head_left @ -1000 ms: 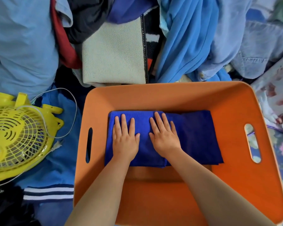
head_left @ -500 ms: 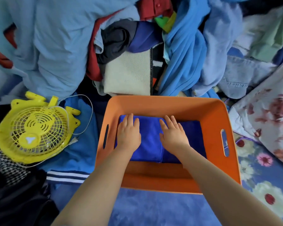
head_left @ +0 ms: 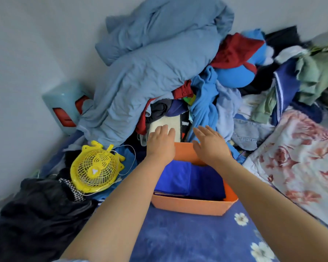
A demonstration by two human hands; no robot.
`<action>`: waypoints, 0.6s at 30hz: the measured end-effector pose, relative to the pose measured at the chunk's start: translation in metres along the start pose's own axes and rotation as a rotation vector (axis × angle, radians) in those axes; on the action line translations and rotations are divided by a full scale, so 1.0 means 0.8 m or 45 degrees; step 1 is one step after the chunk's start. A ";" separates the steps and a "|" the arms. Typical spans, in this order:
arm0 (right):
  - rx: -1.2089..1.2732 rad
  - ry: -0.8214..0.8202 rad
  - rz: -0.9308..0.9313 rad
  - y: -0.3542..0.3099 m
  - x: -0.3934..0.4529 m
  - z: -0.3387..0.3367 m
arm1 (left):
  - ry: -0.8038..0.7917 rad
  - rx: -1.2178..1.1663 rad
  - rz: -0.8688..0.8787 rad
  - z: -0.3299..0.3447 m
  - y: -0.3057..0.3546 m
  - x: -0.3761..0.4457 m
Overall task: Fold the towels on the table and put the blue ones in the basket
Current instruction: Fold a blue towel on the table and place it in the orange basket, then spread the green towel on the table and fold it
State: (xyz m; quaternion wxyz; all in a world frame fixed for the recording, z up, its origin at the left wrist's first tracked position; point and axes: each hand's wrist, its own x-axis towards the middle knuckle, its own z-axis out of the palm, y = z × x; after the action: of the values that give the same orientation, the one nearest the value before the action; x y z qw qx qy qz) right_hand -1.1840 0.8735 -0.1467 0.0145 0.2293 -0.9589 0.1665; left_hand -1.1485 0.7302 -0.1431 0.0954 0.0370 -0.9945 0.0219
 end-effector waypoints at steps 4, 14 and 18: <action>-0.063 0.139 0.003 -0.030 -0.082 -0.053 | 0.076 0.031 0.040 -0.065 0.019 -0.068; -0.225 0.360 0.325 -0.085 -0.307 -0.137 | 0.103 0.001 0.352 -0.168 0.054 -0.223; -0.270 0.513 0.524 -0.112 -0.419 -0.155 | 0.100 -0.025 0.622 -0.198 0.084 -0.298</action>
State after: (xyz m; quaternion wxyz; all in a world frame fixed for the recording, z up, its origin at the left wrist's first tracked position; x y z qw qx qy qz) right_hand -0.8504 0.9841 -0.0364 0.1943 -0.0101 -0.9750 0.1071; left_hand -0.8905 0.8217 -0.0361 0.1261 -0.2064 -0.9696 0.0359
